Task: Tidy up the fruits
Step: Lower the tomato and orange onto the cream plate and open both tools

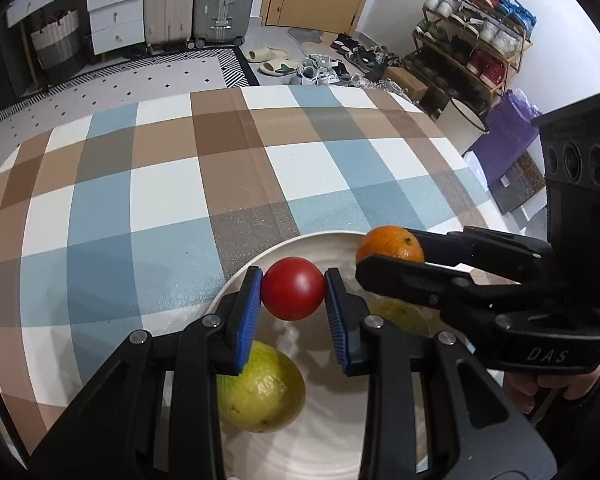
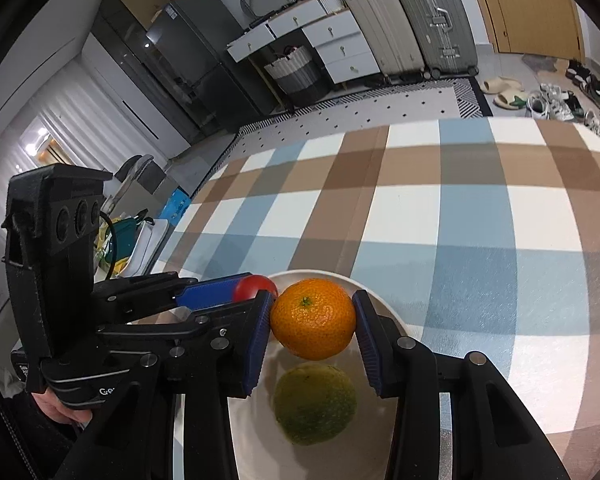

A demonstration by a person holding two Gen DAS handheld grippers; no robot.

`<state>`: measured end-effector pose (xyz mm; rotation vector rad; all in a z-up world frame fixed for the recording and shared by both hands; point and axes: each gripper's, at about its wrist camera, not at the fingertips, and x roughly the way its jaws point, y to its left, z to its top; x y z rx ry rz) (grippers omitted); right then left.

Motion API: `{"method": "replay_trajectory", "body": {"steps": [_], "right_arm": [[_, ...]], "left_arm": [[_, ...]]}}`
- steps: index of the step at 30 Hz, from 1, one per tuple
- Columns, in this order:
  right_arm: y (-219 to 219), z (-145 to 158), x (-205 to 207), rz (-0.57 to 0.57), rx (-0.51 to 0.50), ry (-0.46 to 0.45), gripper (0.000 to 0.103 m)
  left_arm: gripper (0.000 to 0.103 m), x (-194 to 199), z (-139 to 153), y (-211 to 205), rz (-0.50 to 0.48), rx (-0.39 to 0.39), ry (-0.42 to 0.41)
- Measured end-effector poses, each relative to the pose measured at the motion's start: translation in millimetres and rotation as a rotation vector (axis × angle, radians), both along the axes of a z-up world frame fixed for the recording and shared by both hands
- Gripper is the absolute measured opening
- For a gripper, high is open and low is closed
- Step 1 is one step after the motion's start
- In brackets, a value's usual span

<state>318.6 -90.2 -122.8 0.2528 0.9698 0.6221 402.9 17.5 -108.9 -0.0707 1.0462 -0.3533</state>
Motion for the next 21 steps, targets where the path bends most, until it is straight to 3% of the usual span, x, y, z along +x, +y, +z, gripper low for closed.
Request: {"method": "replay_trajectory", "body": {"steps": [11,21], "right_arm": [[-6.2,-6.5,0.1,-0.034,-0.006,0.015,0.046],[-10.6,22.0,-18.8,-0.035,-0.004,-0.054,0.048]], "left_arm": [[0.029,1.5,-3.1,-2.2,-0.001,-0.001,0.007],[0.029,-26.1,28.1,10.4,0.033,-0.005,-0.058]]}}
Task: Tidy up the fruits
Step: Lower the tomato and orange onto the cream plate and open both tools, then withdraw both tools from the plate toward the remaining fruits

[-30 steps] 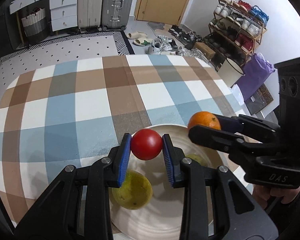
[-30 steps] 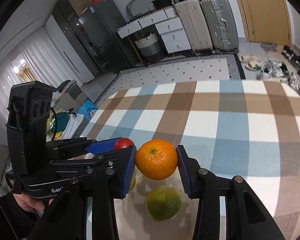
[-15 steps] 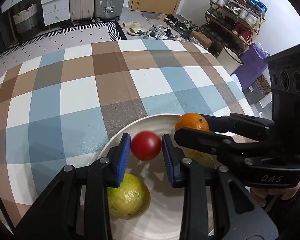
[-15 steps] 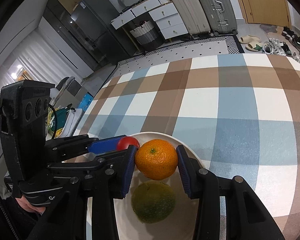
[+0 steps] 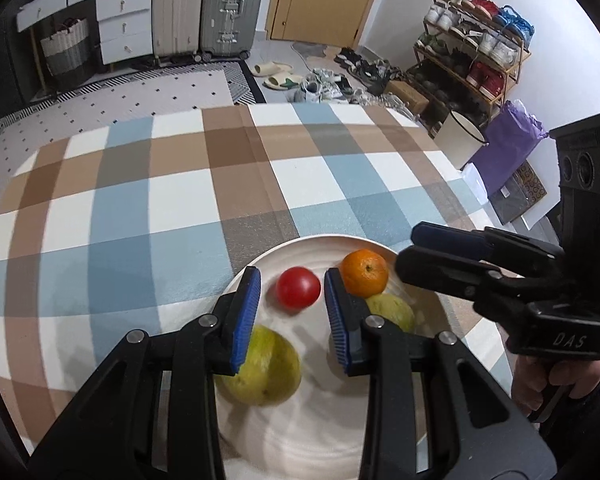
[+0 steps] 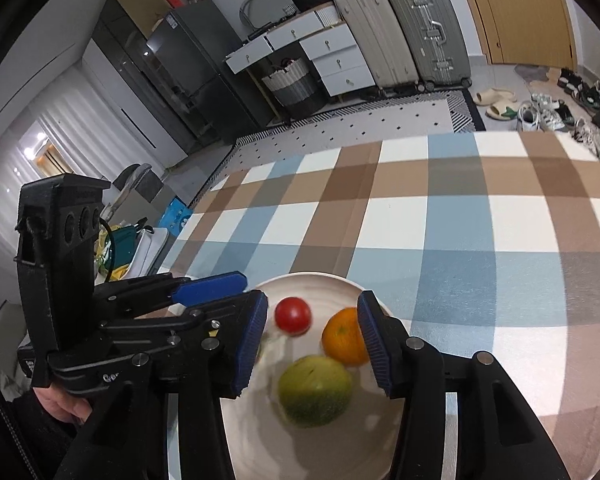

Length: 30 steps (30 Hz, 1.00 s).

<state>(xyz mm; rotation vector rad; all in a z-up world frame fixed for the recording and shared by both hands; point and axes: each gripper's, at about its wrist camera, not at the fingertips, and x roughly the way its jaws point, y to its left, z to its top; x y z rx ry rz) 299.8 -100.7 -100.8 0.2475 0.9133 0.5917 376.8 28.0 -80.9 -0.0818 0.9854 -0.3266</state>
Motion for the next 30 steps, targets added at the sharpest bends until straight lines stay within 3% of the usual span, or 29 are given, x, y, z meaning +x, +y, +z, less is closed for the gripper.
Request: {"method": "replay_trajectory", "body": {"steps": [11,13,17,20,21,25,30], "right_arm": [[-0.4,38.4,-46.2,-0.028,-0.036,-0.101,0.049],[0.1,45.9,-57.3,-0.033,-0.047,-0.125,0.051],[2.6,60.3,-81.0,-0.041,-0.081,-0.182,0.062],[4.8,70.0,-99.1,-0.046,-0.103,-0.229,0.065],[5.3,72.8,-105.0,-0.046,-0.105,-0.237,0.067],[6.8,82.3,-127.1,-0.056,-0.107,-0.280,0.082],[7.7,91.3,-154.7,-0.067,-0.109,-0.322,0.086]], "left_arm": [[0.029,-61.1,45.5,3.4,0.036,0.027,-0.114],[0.033,-74.0,53.3,2.9,0.042,0.035,-0.136],[0.038,-97.2,65.2,1.2,0.050,0.040,-0.168],[0.051,-116.1,73.4,1.0,0.070,0.055,-0.194],[0.060,-123.6,76.6,1.8,0.084,0.060,-0.207],[0.076,-149.6,87.5,3.8,0.118,0.090,-0.259],[0.083,-182.1,95.1,8.1,0.155,0.107,-0.287]]}}
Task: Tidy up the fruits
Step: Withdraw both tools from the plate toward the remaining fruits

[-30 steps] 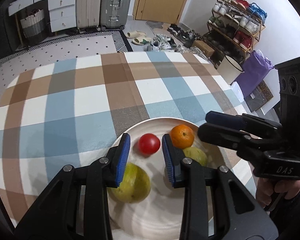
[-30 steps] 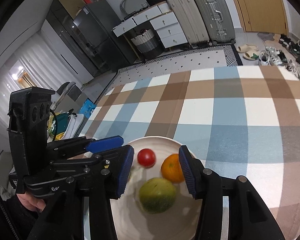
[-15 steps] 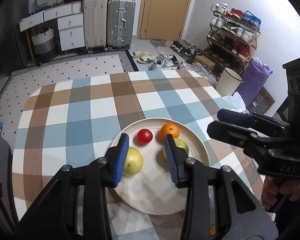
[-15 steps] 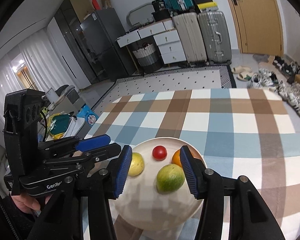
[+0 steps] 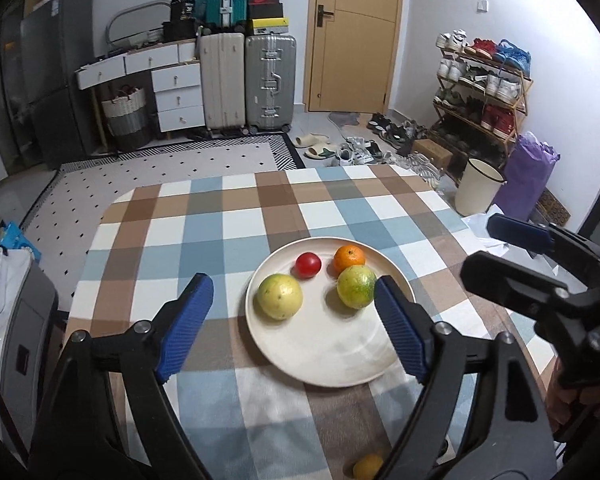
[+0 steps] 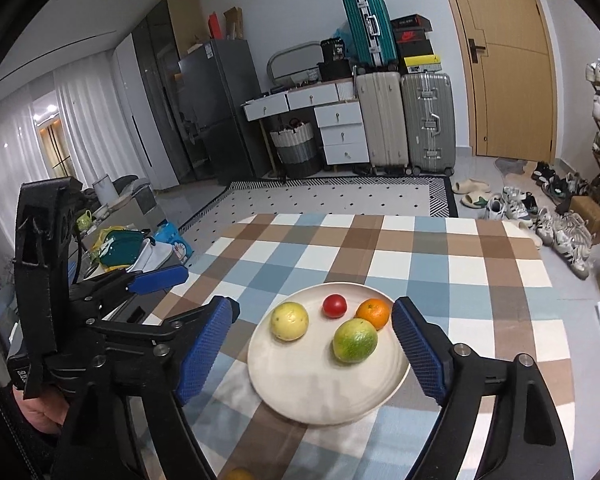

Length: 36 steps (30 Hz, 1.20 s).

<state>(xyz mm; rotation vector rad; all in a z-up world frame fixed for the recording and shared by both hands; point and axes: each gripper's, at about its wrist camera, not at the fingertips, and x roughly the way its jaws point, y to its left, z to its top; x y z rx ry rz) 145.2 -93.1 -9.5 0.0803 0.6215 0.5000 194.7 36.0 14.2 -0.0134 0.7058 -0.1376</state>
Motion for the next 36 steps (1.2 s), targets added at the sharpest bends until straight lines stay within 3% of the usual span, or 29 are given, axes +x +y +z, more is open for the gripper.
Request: {"method": "replay_trajectory", "body": {"steps": [3,6,20,29,36], "right_arm": [[1.0,2.8,-14.0,-0.011,-0.010,-0.017,0.094],[-0.3,5.2,-28.9,-0.023,-0.023,-0.044,0.094],[-18.5,3.4,-89.7,-0.089,-0.001,-0.090,0.101],[-19.1,-8.0,-125.4,-0.075,-0.003,-0.127,0.102],[-20.3,-33.8,-142.0,-0.046,-0.004,-0.097,0.102]], "left_arm": [[0.090,-15.4,0.1,2.7,0.031,0.005,-0.002],[0.102,-32.1,0.6,5.2,0.057,0.000,-0.015],[0.102,-100.6,-8.1,6.9,0.086,0.007,-0.063],[0.102,-127.2,-36.1,7.2,0.078,0.001,-0.027],[0.102,-139.0,-66.6,7.6,0.085,-0.027,0.015]]}}
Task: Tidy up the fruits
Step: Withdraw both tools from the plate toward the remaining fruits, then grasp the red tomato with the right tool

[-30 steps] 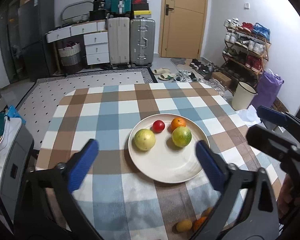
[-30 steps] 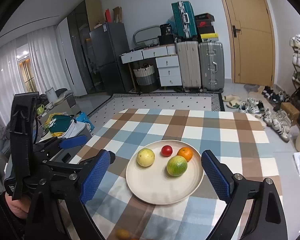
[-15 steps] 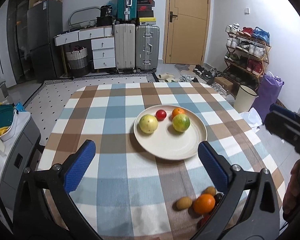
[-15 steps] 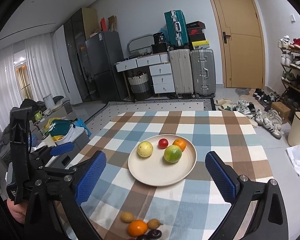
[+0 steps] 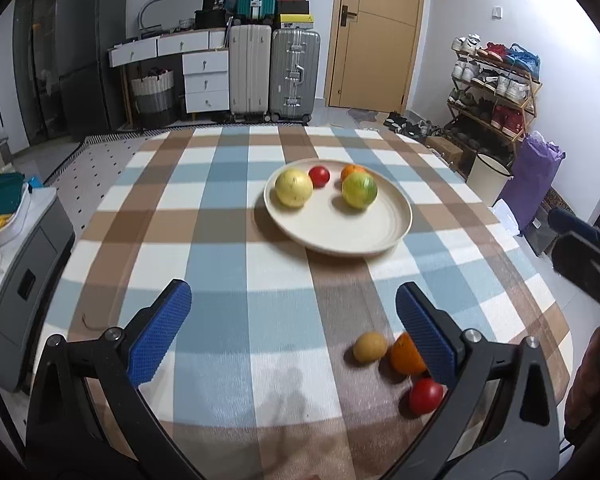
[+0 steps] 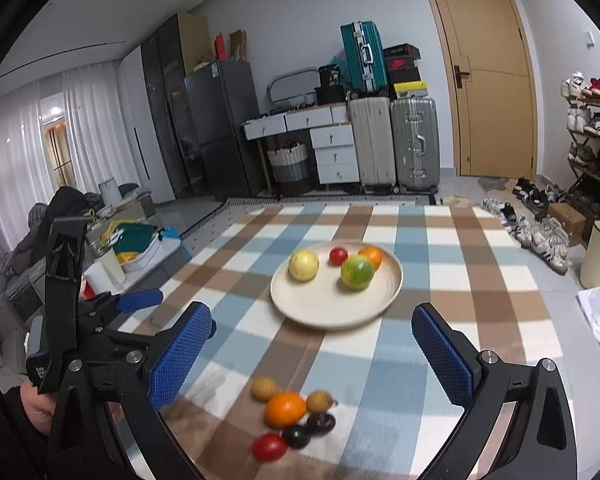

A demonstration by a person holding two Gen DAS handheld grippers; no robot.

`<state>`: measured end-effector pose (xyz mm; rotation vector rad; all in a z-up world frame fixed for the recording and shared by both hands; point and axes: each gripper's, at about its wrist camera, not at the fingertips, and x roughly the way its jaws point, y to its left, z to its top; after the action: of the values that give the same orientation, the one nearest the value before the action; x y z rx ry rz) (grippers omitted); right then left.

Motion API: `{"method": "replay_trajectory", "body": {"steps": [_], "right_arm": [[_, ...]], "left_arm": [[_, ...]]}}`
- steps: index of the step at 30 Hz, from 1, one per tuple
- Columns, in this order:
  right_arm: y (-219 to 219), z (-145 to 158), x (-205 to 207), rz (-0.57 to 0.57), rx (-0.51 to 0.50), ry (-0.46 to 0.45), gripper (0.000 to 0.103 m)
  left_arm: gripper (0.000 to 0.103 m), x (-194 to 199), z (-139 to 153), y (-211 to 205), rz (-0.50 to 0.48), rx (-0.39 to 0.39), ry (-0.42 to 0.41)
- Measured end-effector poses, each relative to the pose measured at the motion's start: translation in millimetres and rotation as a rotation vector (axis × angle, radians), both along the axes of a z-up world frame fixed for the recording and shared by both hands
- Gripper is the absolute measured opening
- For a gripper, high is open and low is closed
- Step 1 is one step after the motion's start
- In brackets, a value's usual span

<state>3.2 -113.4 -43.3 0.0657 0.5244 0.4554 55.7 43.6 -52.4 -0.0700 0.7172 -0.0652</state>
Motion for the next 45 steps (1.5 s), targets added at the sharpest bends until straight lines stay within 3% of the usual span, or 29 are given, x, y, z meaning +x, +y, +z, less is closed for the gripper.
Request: {"method": "replay_trajectory", "body": {"steps": [8,16,32,36,39,41,44,45], "right_arm": [[-1.0,-44.1,-12.1,0.011,0.025,0.119,0.102],[7.6,-83.1,-31.6,0.039,0.013,0.215,0.102],[23.3,-114.0,-34.6,0.093,0.075,0.333,0.096],[29.0,-119.6,-29.9,0.098,0.079,0.364,0.079],[31.1,-119.4,-28.2,0.093,0.085,0.362,0.077],[33.1,-120.5,-27.0,0.098,0.086,0.369,0.068],[33.6,-122.6,-25.9,0.093,0.092,0.372,0.048],[32.4,-124.6,-24.6,0.099,0.105,0.384,0.033]], "left_arm": [[0.102,-3.4,-35.9,1.8,0.010,-0.036,0.062],[0.102,-8.4,-49.8,-0.3,0.005,-0.026,0.074],[0.102,-16.4,-56.8,5.8,0.008,-0.039,0.091],[0.102,-18.2,-58.8,8.8,0.014,-0.043,0.094],[0.102,-19.2,-59.5,11.7,0.020,-0.047,0.095],[0.102,-19.5,-60.0,12.8,0.023,-0.048,0.097],[0.102,-20.4,-59.6,13.7,0.024,-0.049,0.095],[0.102,-20.1,-59.5,13.6,0.022,-0.050,0.095]]}}
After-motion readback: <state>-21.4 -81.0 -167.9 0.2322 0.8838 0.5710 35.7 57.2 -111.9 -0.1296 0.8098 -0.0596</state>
